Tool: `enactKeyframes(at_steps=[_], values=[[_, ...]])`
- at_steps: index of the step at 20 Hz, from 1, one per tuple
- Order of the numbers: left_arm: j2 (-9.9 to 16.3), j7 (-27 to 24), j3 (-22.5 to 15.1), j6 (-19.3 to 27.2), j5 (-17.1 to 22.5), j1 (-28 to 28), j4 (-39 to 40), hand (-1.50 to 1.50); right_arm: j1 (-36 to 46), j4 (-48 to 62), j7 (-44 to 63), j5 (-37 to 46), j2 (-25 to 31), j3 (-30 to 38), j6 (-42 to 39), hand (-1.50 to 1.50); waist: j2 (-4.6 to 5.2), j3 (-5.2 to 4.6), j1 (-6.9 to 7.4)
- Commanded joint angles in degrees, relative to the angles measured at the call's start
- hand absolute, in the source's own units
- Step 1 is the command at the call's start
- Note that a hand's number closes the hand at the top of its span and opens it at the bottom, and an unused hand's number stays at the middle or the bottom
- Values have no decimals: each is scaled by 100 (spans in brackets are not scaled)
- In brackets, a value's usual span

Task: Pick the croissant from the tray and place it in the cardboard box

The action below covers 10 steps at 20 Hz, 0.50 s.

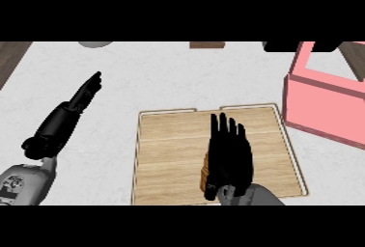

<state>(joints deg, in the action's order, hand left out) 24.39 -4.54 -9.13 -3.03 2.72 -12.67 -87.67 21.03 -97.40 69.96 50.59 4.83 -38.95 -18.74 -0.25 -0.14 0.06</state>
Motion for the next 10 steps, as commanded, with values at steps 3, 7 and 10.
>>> enactKeyframes(at_steps=[3,7,10], values=[[-15,-118,89,-116,-13,136,16,0,-82,236,997,184,-465,160,-556,-150,16,10,1],[-97,85,102,-26,-82,9,-103,0,-69,537,894,178,-472,241,-384,-150,20,11,26],[-207,251,30,65,-123,49,-249,0,-341,175,1006,496,-473,334,-735,-150,-6,11,-37]])
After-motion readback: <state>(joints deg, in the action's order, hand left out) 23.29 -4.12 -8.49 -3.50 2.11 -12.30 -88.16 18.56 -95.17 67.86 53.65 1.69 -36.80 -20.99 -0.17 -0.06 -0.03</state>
